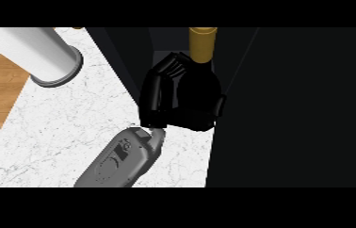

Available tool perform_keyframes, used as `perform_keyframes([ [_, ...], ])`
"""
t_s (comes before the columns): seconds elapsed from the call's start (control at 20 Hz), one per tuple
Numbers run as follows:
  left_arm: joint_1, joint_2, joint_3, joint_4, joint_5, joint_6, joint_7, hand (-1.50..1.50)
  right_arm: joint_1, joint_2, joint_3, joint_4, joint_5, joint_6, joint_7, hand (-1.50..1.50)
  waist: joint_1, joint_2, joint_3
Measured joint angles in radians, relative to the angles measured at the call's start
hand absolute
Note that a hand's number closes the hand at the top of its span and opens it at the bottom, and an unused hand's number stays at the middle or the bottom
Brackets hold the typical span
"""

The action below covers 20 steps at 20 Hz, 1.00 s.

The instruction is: Pick up the wine, place it into the cabinet and close the cabinet

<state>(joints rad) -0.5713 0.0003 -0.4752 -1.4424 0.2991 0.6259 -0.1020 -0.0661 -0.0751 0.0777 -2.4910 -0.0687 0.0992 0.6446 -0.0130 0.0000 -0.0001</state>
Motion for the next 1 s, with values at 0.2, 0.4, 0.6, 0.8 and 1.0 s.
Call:
perform_keyframes([
  [0.2, 0.012, 0.000, 0.011, 0.062, 0.033, -0.019, -0.073, 1.50, -0.014, -0.001, -0.010, -0.001, -0.004, -0.004, 0.019, -1.50, 0.000, 0.000, 0.000],
  [0.4, 0.004, 0.003, -0.009, 0.139, 0.024, 0.000, -0.119, 1.50, -0.025, -0.001, -0.012, 0.001, -0.004, -0.004, 0.025, -1.50, -0.001, 0.000, 0.000],
  [0.6, -0.003, 0.001, -0.003, 0.229, 0.018, -0.005, -0.182, 1.50, -0.029, 0.009, -0.003, 0.003, 0.000, -0.011, 0.014, -1.50, 0.000, 0.001, 0.000],
  [0.8, 0.006, 0.006, 0.004, 0.260, 0.018, -0.010, -0.228, 1.50, -0.031, 0.012, 0.011, 0.002, 0.003, -0.018, 0.026, -1.50, 0.002, 0.000, 0.000],
  [1.0, 0.016, 0.003, 0.047, 0.301, 0.013, -0.033, -0.280, 1.50, -0.013, 0.011, 0.011, -0.001, 0.002, -0.010, 0.019, -1.50, 0.003, 0.000, 0.000],
])
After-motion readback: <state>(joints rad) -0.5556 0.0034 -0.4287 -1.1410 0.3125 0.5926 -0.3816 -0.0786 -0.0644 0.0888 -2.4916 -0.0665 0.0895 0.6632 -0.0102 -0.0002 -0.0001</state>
